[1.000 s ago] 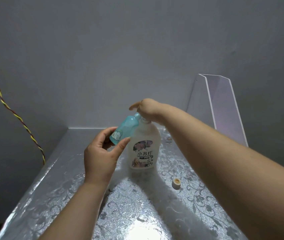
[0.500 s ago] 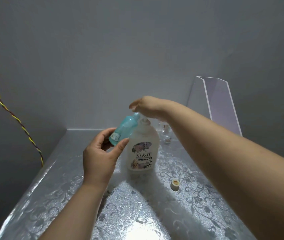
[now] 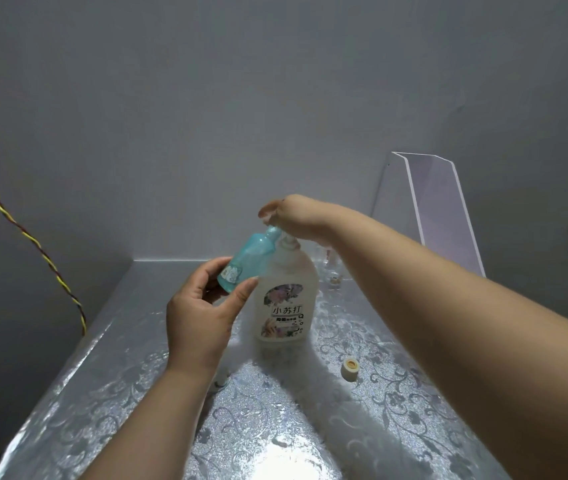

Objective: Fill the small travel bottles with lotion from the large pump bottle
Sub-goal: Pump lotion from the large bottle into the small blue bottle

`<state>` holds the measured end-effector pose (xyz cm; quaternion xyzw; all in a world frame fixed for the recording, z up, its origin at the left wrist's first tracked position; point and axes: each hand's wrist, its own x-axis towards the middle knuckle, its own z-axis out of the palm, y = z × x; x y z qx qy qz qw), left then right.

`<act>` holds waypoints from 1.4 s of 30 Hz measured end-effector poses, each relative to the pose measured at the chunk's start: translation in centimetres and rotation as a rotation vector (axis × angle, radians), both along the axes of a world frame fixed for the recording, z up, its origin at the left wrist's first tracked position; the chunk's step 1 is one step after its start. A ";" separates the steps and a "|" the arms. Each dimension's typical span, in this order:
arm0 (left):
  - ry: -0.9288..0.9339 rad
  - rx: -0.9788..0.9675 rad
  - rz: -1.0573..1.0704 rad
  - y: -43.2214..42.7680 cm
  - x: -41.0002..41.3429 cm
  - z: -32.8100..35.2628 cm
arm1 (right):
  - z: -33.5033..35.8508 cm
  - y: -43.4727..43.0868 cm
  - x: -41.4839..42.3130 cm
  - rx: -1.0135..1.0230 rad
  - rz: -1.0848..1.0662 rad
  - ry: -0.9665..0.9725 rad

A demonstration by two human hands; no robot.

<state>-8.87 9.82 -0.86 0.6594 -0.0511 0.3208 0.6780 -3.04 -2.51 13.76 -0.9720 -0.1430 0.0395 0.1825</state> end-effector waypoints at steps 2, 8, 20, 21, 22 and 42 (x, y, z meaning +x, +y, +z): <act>-0.003 -0.001 0.004 0.0 0.0 0.1 | 0.3 0.0 0.2 -0.034 0.023 -0.023; -0.003 0.011 0.009 0.1 -0.2 0.1 | -0.1 0.3 0.8 -0.027 0.032 -0.008; 0.027 -0.011 -0.009 0.0 0.0 -0.1 | -0.9 0.3 1.2 -0.049 0.032 -0.001; 0.026 -0.015 -0.012 0.0 -0.1 0.0 | -0.7 0.2 1.3 -0.045 0.033 -0.007; 0.025 -0.021 -0.012 0.0 -0.1 0.0 | -0.5 0.1 1.3 -0.039 0.037 -0.020; 0.038 -0.036 -0.042 -0.3 -0.3 0.1 | -0.7 0.0 1.0 -0.030 0.034 -0.030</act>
